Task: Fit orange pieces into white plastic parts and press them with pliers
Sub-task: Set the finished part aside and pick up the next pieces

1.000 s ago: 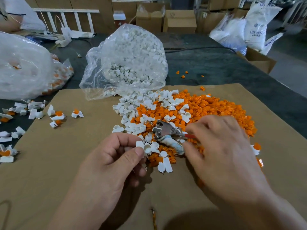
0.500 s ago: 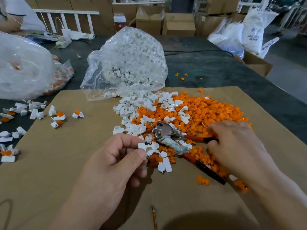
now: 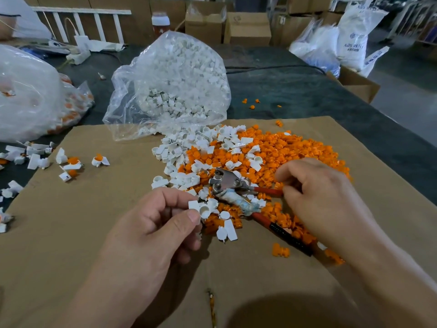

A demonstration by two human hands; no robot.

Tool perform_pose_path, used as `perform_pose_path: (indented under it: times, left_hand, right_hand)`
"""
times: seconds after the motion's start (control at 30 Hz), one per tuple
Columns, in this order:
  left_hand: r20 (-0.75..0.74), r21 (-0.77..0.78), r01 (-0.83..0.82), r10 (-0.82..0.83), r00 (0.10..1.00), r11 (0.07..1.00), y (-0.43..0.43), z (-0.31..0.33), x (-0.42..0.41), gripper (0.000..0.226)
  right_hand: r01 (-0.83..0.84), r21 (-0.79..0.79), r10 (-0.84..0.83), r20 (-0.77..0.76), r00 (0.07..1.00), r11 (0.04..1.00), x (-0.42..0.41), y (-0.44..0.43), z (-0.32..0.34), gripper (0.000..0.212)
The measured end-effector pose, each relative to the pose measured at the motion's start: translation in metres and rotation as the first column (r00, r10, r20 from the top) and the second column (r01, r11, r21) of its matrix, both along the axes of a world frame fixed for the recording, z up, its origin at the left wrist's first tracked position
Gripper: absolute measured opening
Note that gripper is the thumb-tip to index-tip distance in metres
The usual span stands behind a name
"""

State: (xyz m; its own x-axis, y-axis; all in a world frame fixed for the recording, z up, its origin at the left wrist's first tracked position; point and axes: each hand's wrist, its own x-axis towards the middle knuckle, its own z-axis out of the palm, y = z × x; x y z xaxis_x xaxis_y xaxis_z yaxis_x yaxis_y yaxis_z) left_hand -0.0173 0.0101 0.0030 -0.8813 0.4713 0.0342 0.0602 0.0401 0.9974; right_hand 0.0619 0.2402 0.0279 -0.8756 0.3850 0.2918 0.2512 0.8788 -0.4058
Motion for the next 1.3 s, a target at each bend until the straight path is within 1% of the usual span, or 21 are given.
perform_pose_path:
  times: [0.1, 0.17, 0.23, 0.3, 0.37, 0.47, 0.57, 0.63, 0.73, 0.83, 0.9, 0.93, 0.97, 1.0, 1.03, 1.07, 1.1, 1.17, 1.2, 1.23, 1.3]
  left_hand:
    - [-0.020, -0.006, 0.000, 0.000, 1.000, 1.000, -0.001, -0.004, -0.001, 0.015]
    - [-0.023, -0.007, 0.004, -0.004, 1.000, 1.000, -0.002, -0.006, -0.003, 0.015]
    - [-0.017, 0.003, 0.010, -0.010, 1.000, 1.000, -0.002, -0.007, -0.004, 0.018]
    - [-0.002, 0.032, 0.016, -0.016, 1.000, 0.999, -0.002, -0.009, -0.005, 0.018]
    - [-0.005, 0.046, 0.013, -0.013, 1.000, 0.999, -0.002, -0.011, -0.005, 0.029]
    - [-0.007, 0.058, 0.013, -0.012, 1.000, 0.998, 0.000, -0.013, -0.004, 0.031]
    - [-0.015, 0.035, 0.008, -0.008, 1.000, 0.999, 0.000, -0.013, -0.004, 0.032]
    - [-0.019, 0.020, 0.010, -0.010, 1.000, 1.000, -0.001, -0.014, -0.005, 0.033]
    - [-0.024, 0.018, 0.019, -0.019, 1.000, 1.000, 0.000, -0.012, -0.004, 0.032]
    - [-0.026, 0.007, 0.014, -0.014, 1.000, 1.000, 0.000, -0.011, -0.002, 0.029]
    - [-0.024, -0.003, 0.003, -0.003, 1.000, 1.000, 0.000, -0.010, -0.002, 0.020]
    - [-0.017, 0.001, 0.000, 0.000, 1.000, 1.000, 0.000, -0.009, -0.002, 0.016]
    - [-0.011, 0.006, 0.001, -0.001, 1.000, 1.000, 0.001, -0.009, -0.001, 0.014]
    - [-0.006, 0.009, 0.004, -0.004, 1.000, 1.000, 0.002, -0.008, -0.001, 0.014]
    - [0.003, 0.015, 0.004, -0.004, 1.000, 1.000, 0.002, -0.008, 0.000, 0.015]
    - [0.019, 0.037, -0.005, 0.004, 1.000, 0.999, 0.003, -0.007, 0.001, 0.016]
    - [0.048, 0.073, -0.020, 0.017, 0.999, 0.997, 0.004, -0.008, 0.001, 0.016]
    - [0.089, 0.119, -0.051, 0.040, 0.995, 0.992, 0.005, -0.008, 0.002, 0.015]
    - [0.089, 0.122, -0.055, 0.044, 0.995, 0.991, 0.005, -0.009, 0.001, 0.015]
    - [0.087, 0.127, -0.053, 0.043, 0.995, 0.990, 0.004, -0.009, 0.001, 0.014]
    - [0.086, 0.145, -0.045, 0.032, 0.996, 0.988, 0.005, -0.008, 0.001, 0.013]
  right_hand:
    - [-0.042, -0.009, 0.042, -0.053, 0.998, 0.999, 0.001, -0.009, 0.001, 0.017]
    - [-0.061, 0.012, 0.061, -0.042, 0.997, 0.998, 0.005, -0.015, 0.008, 0.004]
    - [-0.096, 0.081, 0.090, 0.067, 0.994, 0.992, 0.013, -0.021, 0.016, 0.021]
    - [-0.144, 0.219, 0.087, 0.251, 0.964, 0.965, 0.020, -0.030, 0.024, 0.041]
    - [-0.183, 0.291, 0.055, 0.399, 0.915, 0.939, 0.025, -0.036, 0.028, 0.048]
    - [-0.213, 0.269, 0.046, 0.516, 0.856, 0.939, 0.027, -0.043, 0.030, 0.037]
    - [-0.289, 0.193, 0.142, 0.546, 0.826, 0.938, 0.024, -0.048, 0.026, 0.022]
    - [-0.326, 0.165, 0.189, 0.546, 0.816, 0.931, 0.022, -0.049, 0.022, 0.019]
    - [-0.356, 0.110, 0.250, 0.525, 0.814, 0.928, 0.021, -0.048, 0.019, 0.015]
    - [-0.341, 0.078, 0.279, 0.421, 0.863, 0.937, 0.020, -0.047, 0.015, 0.017]
    - [-0.298, -0.007, 0.292, 0.230, 0.929, 0.954, 0.018, -0.046, 0.009, 0.017]
    - [-0.270, -0.099, 0.280, 0.111, 0.954, 0.958, 0.016, -0.045, 0.006, 0.014]
    - [-0.247, -0.246, 0.256, 0.003, 0.967, 0.937, 0.014, -0.045, 0.005, 0.009]
    - [-0.241, -0.461, 0.228, -0.084, 0.970, 0.854, 0.012, -0.046, 0.004, 0.006]
    - [-0.253, -0.691, 0.217, -0.141, 0.966, 0.677, 0.010, -0.048, 0.005, 0.005]
    - [-0.277, -0.847, 0.229, -0.190, 0.955, 0.454, 0.009, -0.050, 0.007, 0.007]
    - [-0.298, -0.924, 0.241, -0.241, 0.940, 0.240, 0.008, -0.051, 0.008, 0.010]
    - [-0.305, -0.944, 0.252, -0.328, 0.910, -0.127, 0.006, -0.054, 0.011, 0.015]
    - [-0.287, -0.920, 0.254, -0.354, 0.900, -0.267, 0.005, -0.055, 0.012, 0.017]
    - [-0.262, -0.891, 0.254, -0.368, 0.894, -0.370, 0.005, -0.056, 0.013, 0.018]
    - [-0.210, -0.855, 0.254, -0.362, 0.897, -0.474, 0.005, -0.058, 0.015, 0.018]
